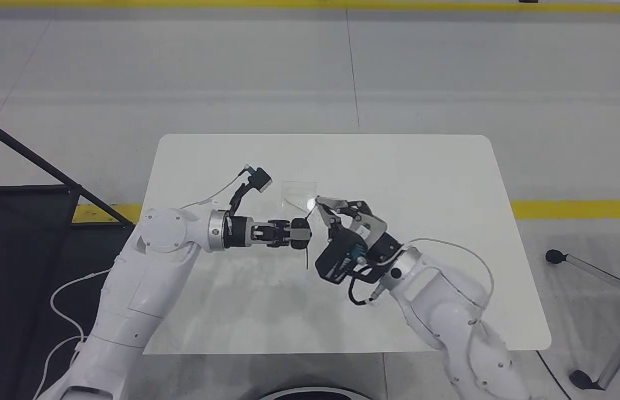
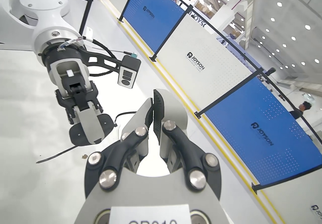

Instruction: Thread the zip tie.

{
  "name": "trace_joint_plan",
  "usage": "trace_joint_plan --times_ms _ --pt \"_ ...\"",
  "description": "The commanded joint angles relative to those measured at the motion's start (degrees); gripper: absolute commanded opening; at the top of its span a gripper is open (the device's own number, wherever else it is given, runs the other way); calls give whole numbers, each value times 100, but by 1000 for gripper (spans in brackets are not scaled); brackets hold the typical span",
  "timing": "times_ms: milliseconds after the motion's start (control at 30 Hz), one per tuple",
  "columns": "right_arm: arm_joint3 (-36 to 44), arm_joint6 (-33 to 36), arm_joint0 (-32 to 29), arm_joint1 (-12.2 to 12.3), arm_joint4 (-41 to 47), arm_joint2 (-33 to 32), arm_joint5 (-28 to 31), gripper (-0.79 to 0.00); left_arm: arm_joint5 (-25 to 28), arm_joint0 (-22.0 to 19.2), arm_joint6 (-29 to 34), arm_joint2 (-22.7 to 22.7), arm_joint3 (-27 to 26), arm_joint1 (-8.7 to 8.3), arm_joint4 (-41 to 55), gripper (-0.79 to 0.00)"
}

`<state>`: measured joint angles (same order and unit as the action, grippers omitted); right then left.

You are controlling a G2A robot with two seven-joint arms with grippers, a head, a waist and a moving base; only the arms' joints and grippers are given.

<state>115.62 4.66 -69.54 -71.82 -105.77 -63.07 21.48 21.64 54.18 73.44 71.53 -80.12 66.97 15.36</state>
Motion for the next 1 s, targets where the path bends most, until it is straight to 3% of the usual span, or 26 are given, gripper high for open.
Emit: trace_joint_plan --times_ms 0,267,800,967 --pt "9 30 -11 -5 -135 24 -153 -785 16 1 1 -11 -9 -10 14 -785" --pt "-15 138 -21 -29 -512 162 -412 -785 37 -15 12 -64 -11 -47 76 -785" --pt "-142 245 208 -20 49 240 807 -785 -12 -55 -395 -46 78 -110 145 -785" --pt "-139 317 225 -40 -45 216 380 -785 -15 -69 -380 -75 85 -128 176 -785"
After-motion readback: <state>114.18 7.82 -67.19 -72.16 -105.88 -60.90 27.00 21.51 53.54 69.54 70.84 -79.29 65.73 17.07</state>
